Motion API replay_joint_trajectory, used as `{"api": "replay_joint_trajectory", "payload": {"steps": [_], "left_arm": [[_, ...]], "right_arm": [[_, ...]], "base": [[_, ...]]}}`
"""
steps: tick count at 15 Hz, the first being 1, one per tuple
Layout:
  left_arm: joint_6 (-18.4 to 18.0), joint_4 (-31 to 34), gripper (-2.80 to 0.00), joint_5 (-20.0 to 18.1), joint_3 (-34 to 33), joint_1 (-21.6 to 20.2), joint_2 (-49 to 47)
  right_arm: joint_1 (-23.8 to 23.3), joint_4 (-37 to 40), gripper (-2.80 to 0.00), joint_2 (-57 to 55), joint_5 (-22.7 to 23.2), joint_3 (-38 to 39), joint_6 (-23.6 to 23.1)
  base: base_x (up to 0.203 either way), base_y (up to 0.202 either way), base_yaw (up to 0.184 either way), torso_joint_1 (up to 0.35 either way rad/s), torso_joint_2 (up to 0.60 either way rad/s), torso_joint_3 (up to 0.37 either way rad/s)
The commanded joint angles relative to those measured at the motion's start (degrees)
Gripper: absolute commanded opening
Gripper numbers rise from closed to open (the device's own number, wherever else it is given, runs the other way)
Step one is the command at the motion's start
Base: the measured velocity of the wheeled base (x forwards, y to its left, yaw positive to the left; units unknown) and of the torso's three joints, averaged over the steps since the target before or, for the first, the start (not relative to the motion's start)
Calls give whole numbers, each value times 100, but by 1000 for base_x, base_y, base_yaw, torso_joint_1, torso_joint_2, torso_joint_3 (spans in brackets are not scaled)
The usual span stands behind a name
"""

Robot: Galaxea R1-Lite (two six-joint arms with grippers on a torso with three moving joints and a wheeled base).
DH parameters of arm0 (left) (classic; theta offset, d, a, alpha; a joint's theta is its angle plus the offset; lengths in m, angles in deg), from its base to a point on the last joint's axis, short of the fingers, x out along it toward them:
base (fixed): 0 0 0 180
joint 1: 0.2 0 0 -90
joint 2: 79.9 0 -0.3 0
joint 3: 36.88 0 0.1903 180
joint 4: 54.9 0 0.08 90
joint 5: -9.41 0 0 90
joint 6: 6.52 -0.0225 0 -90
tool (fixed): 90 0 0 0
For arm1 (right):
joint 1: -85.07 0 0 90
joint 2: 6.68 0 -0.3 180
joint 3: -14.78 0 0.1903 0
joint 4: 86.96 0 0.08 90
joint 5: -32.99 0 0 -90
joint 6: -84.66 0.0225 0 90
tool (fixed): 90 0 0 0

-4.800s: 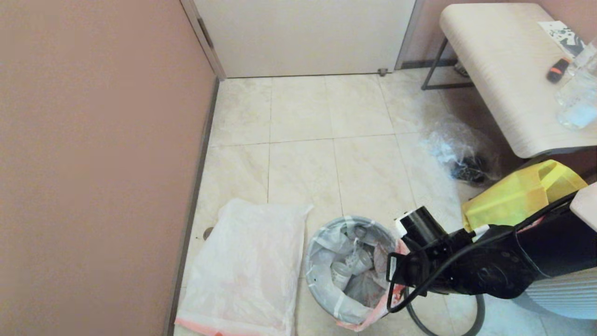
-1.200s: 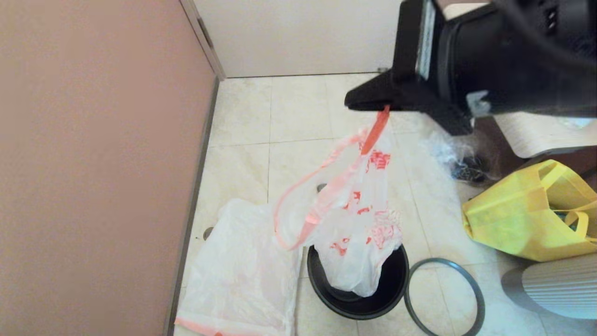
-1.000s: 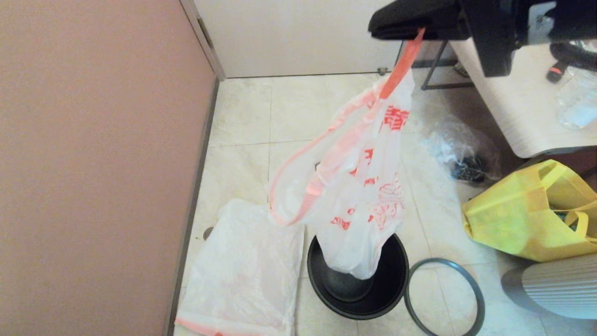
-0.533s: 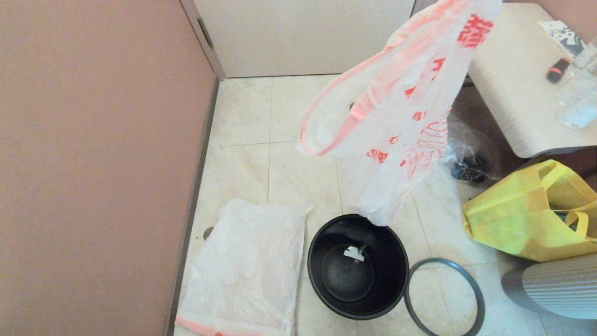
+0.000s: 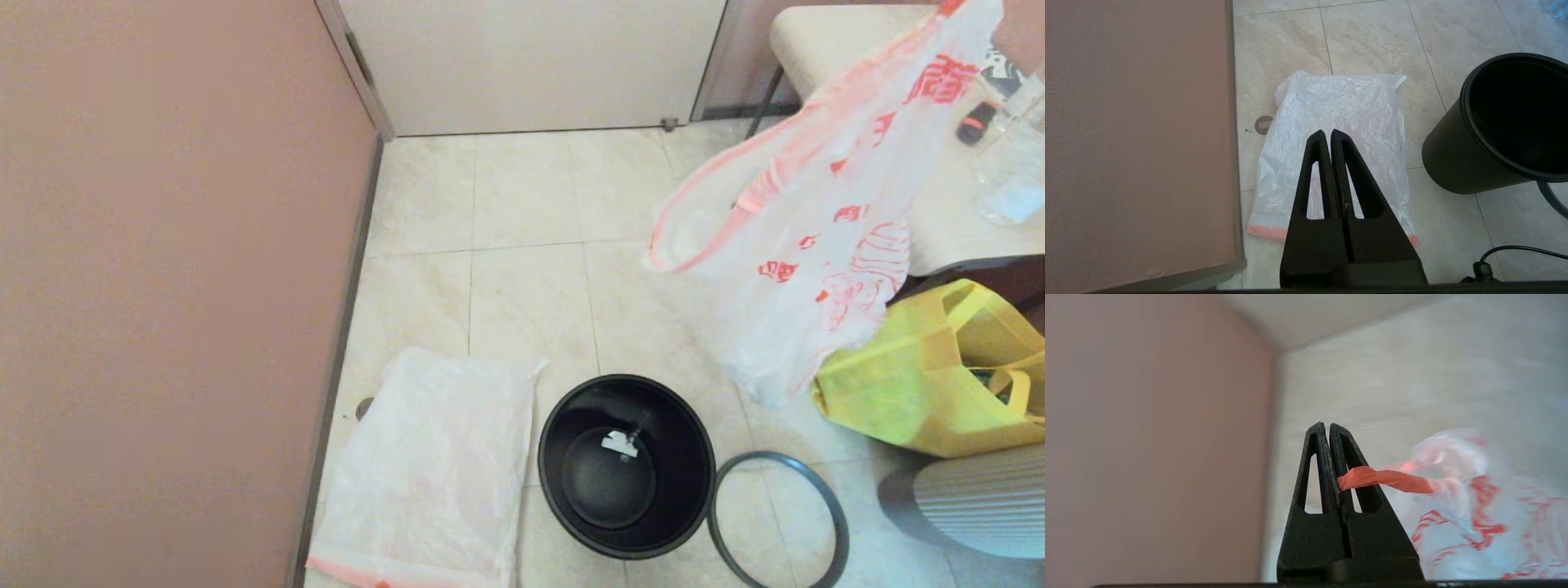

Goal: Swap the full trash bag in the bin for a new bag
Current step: Place the trash bag on the floor

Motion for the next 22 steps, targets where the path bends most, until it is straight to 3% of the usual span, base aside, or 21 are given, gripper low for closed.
{"api": "replay_joint_trajectory", "payload": {"steps": [1,5,9,12,15,17,18,22], "left_arm": [[-2,-2,-280,0,-62,-2,-7],[-2,-1,-280,0,-63,1,-7],[-2,-3,-280,0,-62,0,-7],[-2,-5,-280,0,-62,-1,-7],[-2,-5,-280,0,-62,1,-7],[-2,-4,-280,0,-62,0,-7],[-2,2,-280,0,-63,1,-7],[-2,-4,-280,0,-63,-1,-7]], "right_arm": [[-796,-3,-280,-625,154,246,152],[-1882,-517,-280,-2137,818,301,428],[-2386,-813,-280,-3472,952,164,414],[-2440,-663,-280,-4234,799,103,325],[-2331,385,-280,-4668,88,-239,308],[-2310,467,-280,-4676,41,-242,269],[-2286,538,0,-4619,27,-242,269],[-2011,1514,0,-4097,-31,-230,283]], "base": [[0,0,0,0,0,0],[0,0,0,0,0,0],[0,0,0,0,0,0],[0,0,0,0,0,0],[0,0,0,0,0,0],[0,0,0,0,0,0],[0,0,0,0,0,0],[0,0,0,0,0,0]]}}
